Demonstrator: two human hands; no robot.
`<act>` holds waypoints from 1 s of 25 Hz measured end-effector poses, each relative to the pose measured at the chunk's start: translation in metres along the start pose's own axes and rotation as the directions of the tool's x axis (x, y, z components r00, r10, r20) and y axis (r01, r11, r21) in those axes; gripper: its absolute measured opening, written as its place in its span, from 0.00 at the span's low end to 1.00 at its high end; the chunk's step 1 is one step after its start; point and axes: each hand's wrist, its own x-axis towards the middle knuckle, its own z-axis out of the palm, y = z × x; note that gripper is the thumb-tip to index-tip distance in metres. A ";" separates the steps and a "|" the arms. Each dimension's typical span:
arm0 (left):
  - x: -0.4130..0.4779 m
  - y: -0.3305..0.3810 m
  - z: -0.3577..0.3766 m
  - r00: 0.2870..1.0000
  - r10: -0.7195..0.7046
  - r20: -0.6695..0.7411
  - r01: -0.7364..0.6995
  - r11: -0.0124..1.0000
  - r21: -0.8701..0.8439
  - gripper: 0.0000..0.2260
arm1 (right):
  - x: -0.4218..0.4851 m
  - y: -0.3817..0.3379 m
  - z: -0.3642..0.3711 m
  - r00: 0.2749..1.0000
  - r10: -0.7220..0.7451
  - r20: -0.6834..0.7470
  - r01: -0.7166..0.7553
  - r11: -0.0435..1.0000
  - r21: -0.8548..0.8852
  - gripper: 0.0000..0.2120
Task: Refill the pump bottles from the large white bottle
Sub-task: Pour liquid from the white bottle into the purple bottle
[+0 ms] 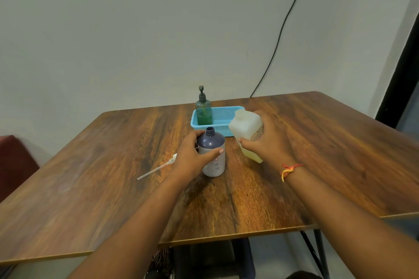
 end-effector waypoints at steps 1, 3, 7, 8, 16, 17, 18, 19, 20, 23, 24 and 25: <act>0.000 0.000 0.000 1.000 0.000 -0.001 0.000 1.000 -0.007 0.29 | 0.003 -0.001 -0.002 0.999 -0.045 0.012 0.045 0.999 -0.029 0.34; -0.001 -0.001 0.001 1.000 0.002 -0.003 -0.002 1.000 -0.021 0.30 | 0.009 -0.003 -0.004 0.992 -0.123 0.042 0.126 0.988 -0.091 0.33; -0.001 -0.003 0.000 1.000 0.010 -0.003 -0.010 0.999 -0.034 0.29 | 0.018 -0.006 0.000 0.966 -0.244 0.089 0.258 0.943 -0.211 0.37; -0.001 -0.003 0.000 1.000 0.012 0.002 -0.012 0.999 -0.038 0.29 | 0.020 -0.006 0.001 0.959 -0.266 0.100 0.283 0.928 -0.243 0.37; 0.000 -0.002 0.000 1.000 0.011 0.022 -0.009 0.997 -0.072 0.28 | 0.025 -0.021 0.001 0.926 -0.353 0.133 0.377 0.846 -0.378 0.35; 0.000 -0.003 0.000 1.000 0.015 0.021 -0.013 0.997 -0.077 0.28 | 0.026 -0.022 0.002 0.922 -0.360 0.142 0.387 0.833 -0.396 0.34; 0.000 -0.003 0.000 1.000 0.019 0.021 -0.017 0.997 -0.077 0.28 | 0.027 -0.021 0.003 0.918 -0.365 0.153 0.395 0.821 -0.411 0.34; 0.001 -0.004 0.000 1.000 0.023 0.020 -0.021 0.997 -0.077 0.28 | 0.028 -0.021 0.004 0.915 -0.369 0.164 0.404 0.813 -0.420 0.34; 0.001 -0.005 0.000 1.000 0.024 0.020 -0.022 0.997 -0.078 0.28 | 0.030 -0.020 0.005 0.913 -0.369 0.175 0.408 0.808 -0.425 0.34; 0.001 -0.006 0.000 1.000 0.017 0.025 -0.014 0.996 -0.084 0.28 | 0.031 -0.021 0.007 0.910 -0.375 0.175 0.413 0.793 -0.448 0.34; 0.001 -0.005 0.000 1.000 0.015 0.027 -0.013 0.996 -0.087 0.28 | 0.031 -0.022 0.007 0.908 -0.384 0.166 0.416 0.786 -0.457 0.34; 0.001 -0.005 0.000 1.000 0.015 0.027 -0.012 0.996 -0.088 0.28 | 0.031 -0.023 0.006 0.905 -0.395 0.159 0.422 0.779 -0.464 0.34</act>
